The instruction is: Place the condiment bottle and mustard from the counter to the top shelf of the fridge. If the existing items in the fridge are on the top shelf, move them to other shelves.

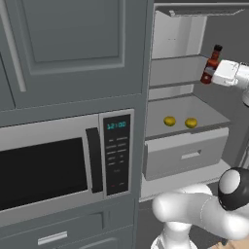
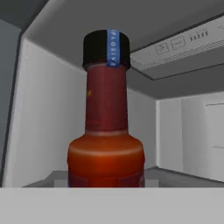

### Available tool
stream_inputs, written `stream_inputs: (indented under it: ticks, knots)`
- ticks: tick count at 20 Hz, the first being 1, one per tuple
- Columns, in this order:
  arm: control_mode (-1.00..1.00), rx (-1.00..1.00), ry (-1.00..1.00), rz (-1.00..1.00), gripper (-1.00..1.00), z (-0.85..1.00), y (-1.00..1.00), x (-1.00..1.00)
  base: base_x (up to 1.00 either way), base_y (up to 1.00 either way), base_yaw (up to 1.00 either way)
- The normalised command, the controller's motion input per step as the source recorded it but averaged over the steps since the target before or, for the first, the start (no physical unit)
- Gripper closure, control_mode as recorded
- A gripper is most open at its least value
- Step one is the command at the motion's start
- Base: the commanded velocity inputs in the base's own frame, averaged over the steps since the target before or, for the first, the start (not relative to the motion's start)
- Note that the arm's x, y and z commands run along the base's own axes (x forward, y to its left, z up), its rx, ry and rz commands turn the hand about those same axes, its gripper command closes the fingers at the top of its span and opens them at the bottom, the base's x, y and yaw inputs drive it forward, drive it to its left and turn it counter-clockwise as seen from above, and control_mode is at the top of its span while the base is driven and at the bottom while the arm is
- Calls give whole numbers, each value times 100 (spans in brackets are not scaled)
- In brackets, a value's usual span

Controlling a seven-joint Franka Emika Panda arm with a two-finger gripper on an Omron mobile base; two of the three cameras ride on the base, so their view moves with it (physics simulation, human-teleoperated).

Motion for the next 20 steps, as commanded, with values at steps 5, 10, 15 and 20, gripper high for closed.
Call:
stream_inputs:
  ticks: [5,10,15,20]
  knots:
    - [-100,0,7,-1,100,0,-5,44,0,0,0]
    - [-100,0,19,-10,100,0,-7,100,0,0,0]
    - [-100,0,18,-11,100,-6,-17,98,0,0,0]
    - [-100,0,16,-14,100,-50,-55,61,0,0,0]
